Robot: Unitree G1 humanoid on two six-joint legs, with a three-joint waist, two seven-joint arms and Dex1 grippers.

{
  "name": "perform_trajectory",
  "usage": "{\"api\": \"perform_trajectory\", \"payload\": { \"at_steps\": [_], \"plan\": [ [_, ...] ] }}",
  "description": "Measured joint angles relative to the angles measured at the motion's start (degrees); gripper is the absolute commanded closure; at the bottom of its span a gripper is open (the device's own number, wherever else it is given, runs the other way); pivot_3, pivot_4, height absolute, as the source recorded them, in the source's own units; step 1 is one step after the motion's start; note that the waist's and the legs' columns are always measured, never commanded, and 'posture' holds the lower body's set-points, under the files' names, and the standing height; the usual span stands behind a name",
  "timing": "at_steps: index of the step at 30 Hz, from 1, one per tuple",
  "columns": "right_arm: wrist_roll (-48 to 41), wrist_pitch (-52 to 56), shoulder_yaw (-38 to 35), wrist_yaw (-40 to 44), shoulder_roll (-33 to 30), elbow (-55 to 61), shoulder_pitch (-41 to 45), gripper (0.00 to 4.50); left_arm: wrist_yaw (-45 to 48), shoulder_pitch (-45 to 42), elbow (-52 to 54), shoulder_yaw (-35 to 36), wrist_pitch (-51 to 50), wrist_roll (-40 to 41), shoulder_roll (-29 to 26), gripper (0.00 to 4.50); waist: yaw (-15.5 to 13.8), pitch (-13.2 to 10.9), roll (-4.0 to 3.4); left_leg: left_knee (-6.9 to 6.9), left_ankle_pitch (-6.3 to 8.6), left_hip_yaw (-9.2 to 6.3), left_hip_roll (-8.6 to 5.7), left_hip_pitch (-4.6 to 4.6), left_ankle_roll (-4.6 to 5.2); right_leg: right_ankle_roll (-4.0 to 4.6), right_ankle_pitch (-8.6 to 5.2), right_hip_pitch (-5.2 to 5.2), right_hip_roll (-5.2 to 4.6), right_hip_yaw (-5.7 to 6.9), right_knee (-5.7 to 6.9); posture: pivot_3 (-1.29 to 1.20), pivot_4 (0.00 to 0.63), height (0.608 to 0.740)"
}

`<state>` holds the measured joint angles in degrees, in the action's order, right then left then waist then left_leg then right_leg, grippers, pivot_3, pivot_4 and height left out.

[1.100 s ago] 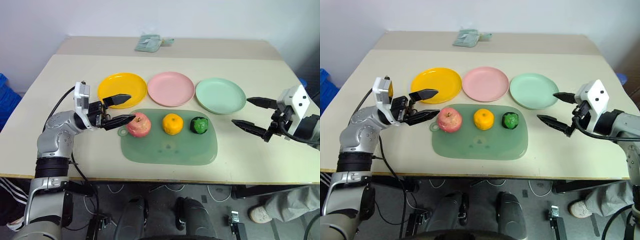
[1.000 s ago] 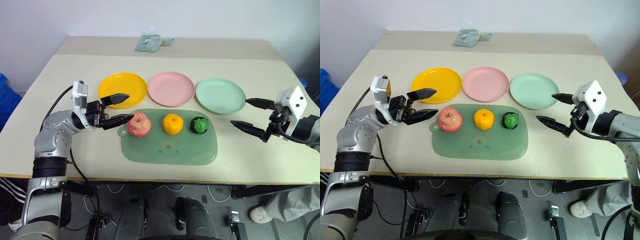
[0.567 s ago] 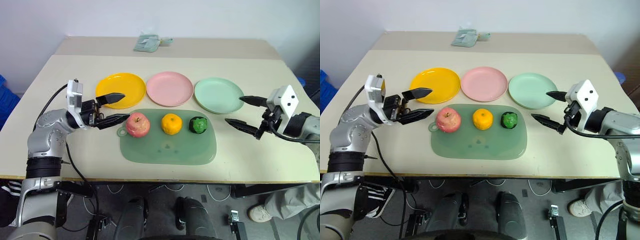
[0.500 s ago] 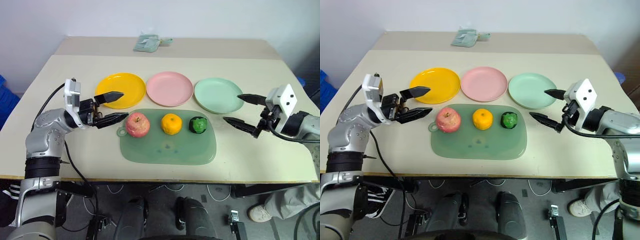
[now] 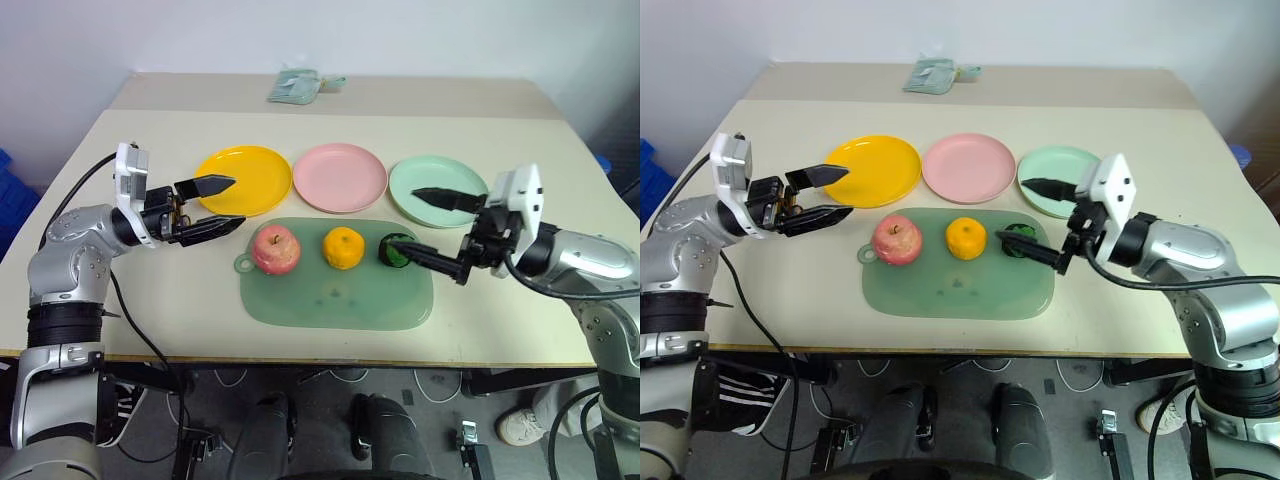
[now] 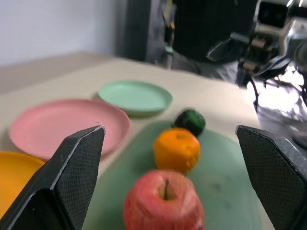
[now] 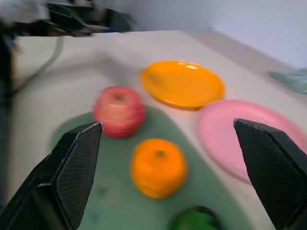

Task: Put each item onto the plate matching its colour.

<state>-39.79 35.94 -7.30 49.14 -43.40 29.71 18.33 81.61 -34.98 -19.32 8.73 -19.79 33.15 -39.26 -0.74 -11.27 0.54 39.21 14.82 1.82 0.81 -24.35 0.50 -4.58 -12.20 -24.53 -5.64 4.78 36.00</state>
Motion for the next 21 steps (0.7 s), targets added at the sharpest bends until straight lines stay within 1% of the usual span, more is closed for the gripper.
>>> {"api": "perform_trajectory", "payload": {
  "at_steps": [4, 6, 11, 17, 21],
  "plan": [
    [-0.64, 1.29, 3.39, -0.77, 0.32, 2.62, 0.63, 0.04, 0.77, -1.05, -3.0, -3.76, 1.75, -3.23, 1.1, 0.0, -0.07, 0.0, 0.01, 0.01, 0.0, 0.01, 0.0, -0.03, 0.0, 0.0, 0.0, -0.01, 0.01, 0.0, -0.02, 0.0, 0.15, 0.74],
    [-0.29, 1.19, 3.84, -1.55, 0.89, 2.6, 1.15, 0.04, 1.06, -2.06, -4.85, -5.01, 4.29, -5.22, 1.49, 0.0, -0.09, 0.0, 0.01, 0.01, 0.0, 0.02, -0.01, -0.03, 0.0, 0.02, 0.0, -0.01, 0.01, 0.0, -0.02, 0.0, 0.15, 0.74],
    [1.04, -0.02, 4.07, -3.37, 1.95, 2.74, 0.32, 0.04, 0.48, -5.78, -12.82, -8.09, 12.11, -11.31, 5.04, 0.0, -0.09, 0.0, 0.02, 0.0, 0.0, 0.05, -0.02, -0.05, 0.0, -0.09, 0.06, -0.02, 0.01, 0.0, -0.05, 0.0, 0.15, 0.74],
    [1.79, -0.93, 4.07, -5.68, 3.02, 3.42, -2.0, 0.04, 2.86, -6.56, -16.79, -9.87, 14.04, -12.98, 7.26, 0.0, -0.01, 0.0, 0.02, 0.0, 0.0, 0.06, -0.01, -0.05, 0.0, -0.09, 0.06, -0.05, 0.01, 0.0, -0.01, 0.0, 0.15, 0.74],
    [1.96, -1.05, 4.04, -6.82, 3.22, 4.94, -2.55, 0.04, 5.07, -8.71, -19.63, -10.18, 14.06, -13.43, 8.5, 0.0, -0.06, 0.01, 0.02, 0.01, 0.0, 0.05, 0.0, -0.06, 0.0, -0.08, 0.06, -0.05, 0.01, 0.0, -0.01, 0.0, 0.15, 0.74]
  ]
}}
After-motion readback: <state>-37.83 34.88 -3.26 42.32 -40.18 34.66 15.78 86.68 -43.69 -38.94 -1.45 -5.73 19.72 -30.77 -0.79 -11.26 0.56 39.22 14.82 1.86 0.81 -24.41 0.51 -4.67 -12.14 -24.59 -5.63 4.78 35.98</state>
